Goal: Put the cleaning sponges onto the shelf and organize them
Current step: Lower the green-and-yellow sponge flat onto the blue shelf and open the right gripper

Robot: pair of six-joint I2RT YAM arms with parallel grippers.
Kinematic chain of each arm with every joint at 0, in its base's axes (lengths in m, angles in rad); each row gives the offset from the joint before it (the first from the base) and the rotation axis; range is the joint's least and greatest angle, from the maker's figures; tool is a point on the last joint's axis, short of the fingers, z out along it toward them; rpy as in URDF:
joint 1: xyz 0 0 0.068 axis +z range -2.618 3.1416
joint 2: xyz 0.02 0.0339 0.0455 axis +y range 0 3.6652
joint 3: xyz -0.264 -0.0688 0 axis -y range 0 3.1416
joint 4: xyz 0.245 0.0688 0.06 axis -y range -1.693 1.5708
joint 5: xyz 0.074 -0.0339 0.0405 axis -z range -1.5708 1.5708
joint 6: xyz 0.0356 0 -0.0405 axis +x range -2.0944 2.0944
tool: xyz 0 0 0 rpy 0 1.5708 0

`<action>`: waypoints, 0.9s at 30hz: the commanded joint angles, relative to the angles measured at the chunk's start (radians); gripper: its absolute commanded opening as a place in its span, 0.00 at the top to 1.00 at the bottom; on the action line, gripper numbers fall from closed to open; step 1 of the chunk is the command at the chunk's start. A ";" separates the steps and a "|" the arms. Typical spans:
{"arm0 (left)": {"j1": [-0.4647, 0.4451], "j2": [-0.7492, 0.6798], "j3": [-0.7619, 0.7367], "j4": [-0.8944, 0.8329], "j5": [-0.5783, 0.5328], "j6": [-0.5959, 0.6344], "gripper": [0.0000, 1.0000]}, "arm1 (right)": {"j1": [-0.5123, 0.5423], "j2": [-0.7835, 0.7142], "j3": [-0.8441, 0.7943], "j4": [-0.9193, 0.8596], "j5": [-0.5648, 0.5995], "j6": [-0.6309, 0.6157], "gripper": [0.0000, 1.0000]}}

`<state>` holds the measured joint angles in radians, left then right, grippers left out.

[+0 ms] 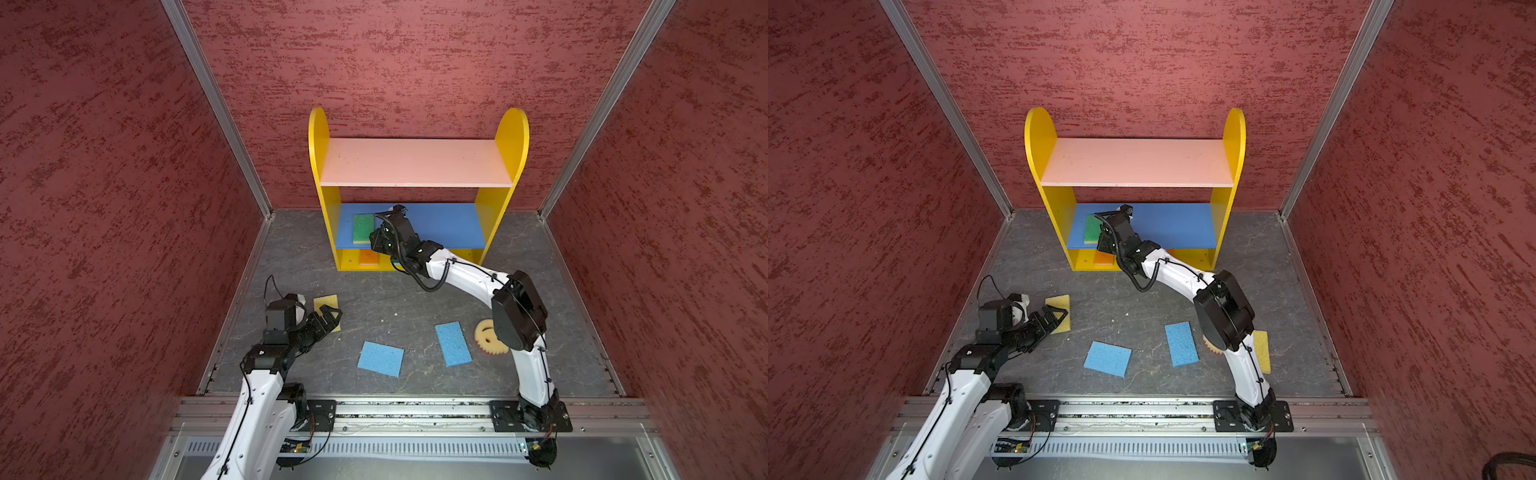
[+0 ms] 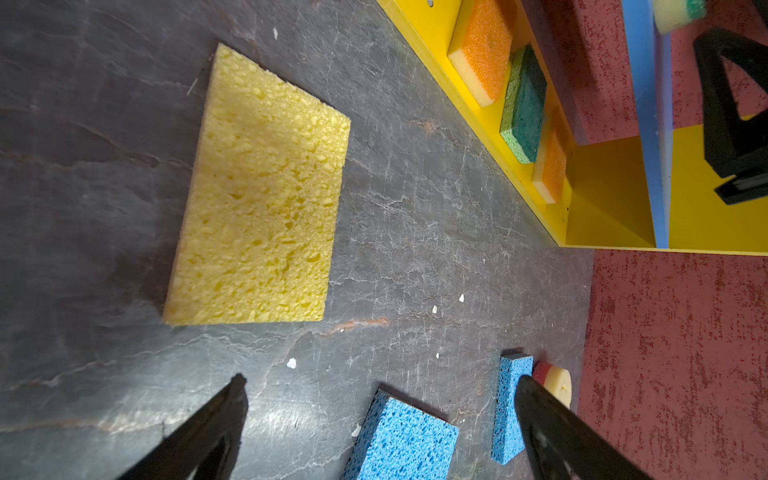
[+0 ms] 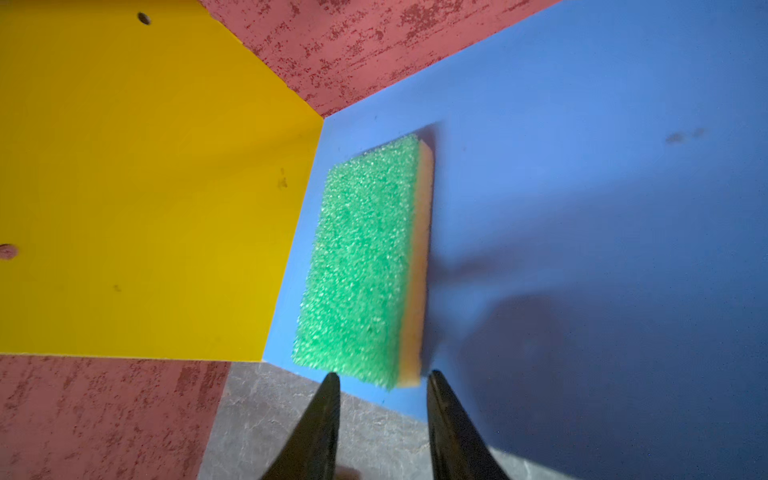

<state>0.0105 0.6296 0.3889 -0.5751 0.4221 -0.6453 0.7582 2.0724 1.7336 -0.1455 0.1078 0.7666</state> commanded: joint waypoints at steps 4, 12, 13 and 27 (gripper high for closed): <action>0.006 -0.001 -0.001 0.004 0.004 0.021 0.00 | 0.024 -0.031 -0.004 0.028 -0.010 0.001 1.00; 0.006 -0.004 -0.002 0.004 0.007 0.024 0.00 | 0.038 0.066 0.102 0.001 -0.054 0.012 1.00; 0.008 -0.004 -0.001 0.004 0.008 0.024 0.00 | 0.038 0.078 0.113 -0.002 -0.055 0.013 1.00; 0.011 -0.001 -0.001 0.007 0.008 0.025 0.00 | 0.039 0.153 0.198 -0.031 -0.080 0.010 1.00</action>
<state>0.0124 0.6300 0.3889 -0.5751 0.4229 -0.6380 0.7914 2.2253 1.9141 -0.1684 0.0437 0.7704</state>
